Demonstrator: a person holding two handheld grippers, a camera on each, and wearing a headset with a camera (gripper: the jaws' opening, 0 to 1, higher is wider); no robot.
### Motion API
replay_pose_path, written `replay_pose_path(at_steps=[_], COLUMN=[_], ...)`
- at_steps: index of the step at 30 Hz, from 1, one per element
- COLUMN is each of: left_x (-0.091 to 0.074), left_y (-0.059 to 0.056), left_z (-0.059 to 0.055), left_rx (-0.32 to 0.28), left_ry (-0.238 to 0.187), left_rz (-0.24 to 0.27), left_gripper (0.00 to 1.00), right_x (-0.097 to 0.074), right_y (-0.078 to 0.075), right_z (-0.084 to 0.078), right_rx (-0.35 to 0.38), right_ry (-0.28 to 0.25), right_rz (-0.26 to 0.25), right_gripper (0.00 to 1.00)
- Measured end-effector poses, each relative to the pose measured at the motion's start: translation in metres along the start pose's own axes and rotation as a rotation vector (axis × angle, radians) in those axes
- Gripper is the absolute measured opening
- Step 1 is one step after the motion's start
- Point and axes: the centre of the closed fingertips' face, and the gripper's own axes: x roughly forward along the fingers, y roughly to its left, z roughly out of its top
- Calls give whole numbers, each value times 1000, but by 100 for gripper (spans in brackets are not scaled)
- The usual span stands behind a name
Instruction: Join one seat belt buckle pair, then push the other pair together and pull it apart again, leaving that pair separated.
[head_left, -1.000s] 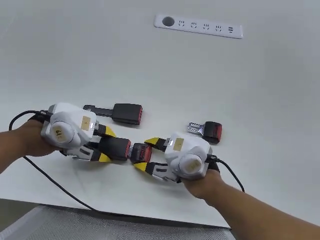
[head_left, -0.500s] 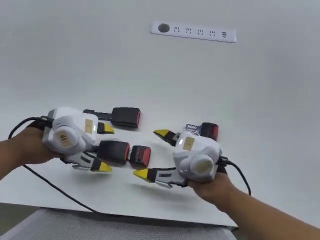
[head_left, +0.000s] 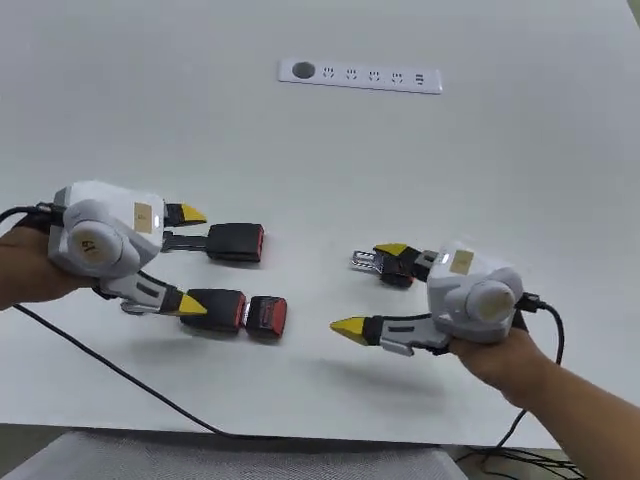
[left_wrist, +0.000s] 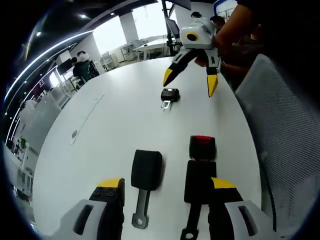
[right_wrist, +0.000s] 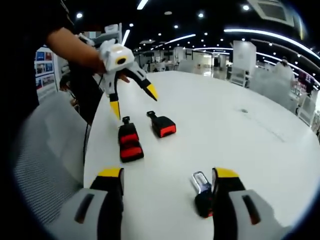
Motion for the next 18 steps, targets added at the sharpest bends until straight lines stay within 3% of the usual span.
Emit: replay_pose_path(at_steps=[6, 9, 13, 18], left_x=[1, 10, 23, 42], left_y=[31, 39, 42, 42], left_z=[0, -1, -8, -14], left_rx=[-10, -26, -29, -57], left_ry=[0, 0, 24, 29], left_rz=[18, 16, 1, -31], left_gripper=[71, 71, 71, 71], right_x=[-11, -13, -13, -8], right_y=[-32, -45, -57, -56], right_z=[-10, -17, -33, -47], right_rx=[2, -3, 17, 12], right_ry=[46, 71, 118, 168], right_rz=[2, -1, 21, 73], right_gripper=[74, 73, 73, 71])
